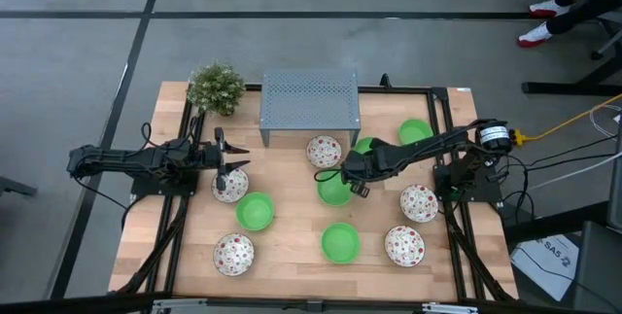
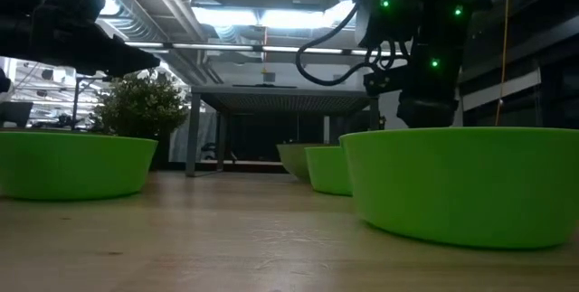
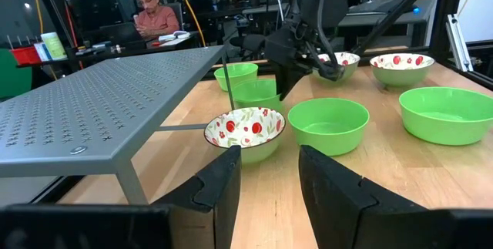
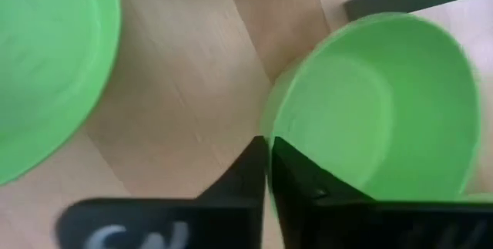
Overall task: Pick & Place Mini bowls
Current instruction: Put the green bowl on the shelf
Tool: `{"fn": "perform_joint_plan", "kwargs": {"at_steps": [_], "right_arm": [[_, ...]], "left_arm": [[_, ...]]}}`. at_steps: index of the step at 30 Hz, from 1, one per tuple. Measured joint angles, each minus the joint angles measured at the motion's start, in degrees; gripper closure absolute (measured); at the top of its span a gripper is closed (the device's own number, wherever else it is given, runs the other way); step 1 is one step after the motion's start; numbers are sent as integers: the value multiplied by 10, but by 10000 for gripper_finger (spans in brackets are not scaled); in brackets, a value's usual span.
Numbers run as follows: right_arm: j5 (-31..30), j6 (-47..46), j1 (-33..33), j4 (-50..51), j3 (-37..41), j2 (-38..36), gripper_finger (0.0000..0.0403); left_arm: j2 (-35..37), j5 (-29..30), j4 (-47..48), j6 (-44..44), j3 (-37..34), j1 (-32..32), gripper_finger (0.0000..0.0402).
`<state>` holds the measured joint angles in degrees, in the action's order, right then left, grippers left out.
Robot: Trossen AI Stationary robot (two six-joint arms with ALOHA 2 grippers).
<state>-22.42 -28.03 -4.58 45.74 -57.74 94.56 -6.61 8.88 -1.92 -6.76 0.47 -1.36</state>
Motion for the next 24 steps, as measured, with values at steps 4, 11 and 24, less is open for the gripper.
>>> {"fn": "perform_joint_plan", "kwargs": {"at_steps": [4,11,24], "right_arm": [[16,-4,-1,-1,0,-3,389],[52,-32,-25,12,0,-50,396],[44,-128,-45,135,0,-178,398]], "left_arm": [[0,0,0,0,0,0,274],[0,0,0,0,0,0,274],[0,0,0,0,0,0,274]]}}
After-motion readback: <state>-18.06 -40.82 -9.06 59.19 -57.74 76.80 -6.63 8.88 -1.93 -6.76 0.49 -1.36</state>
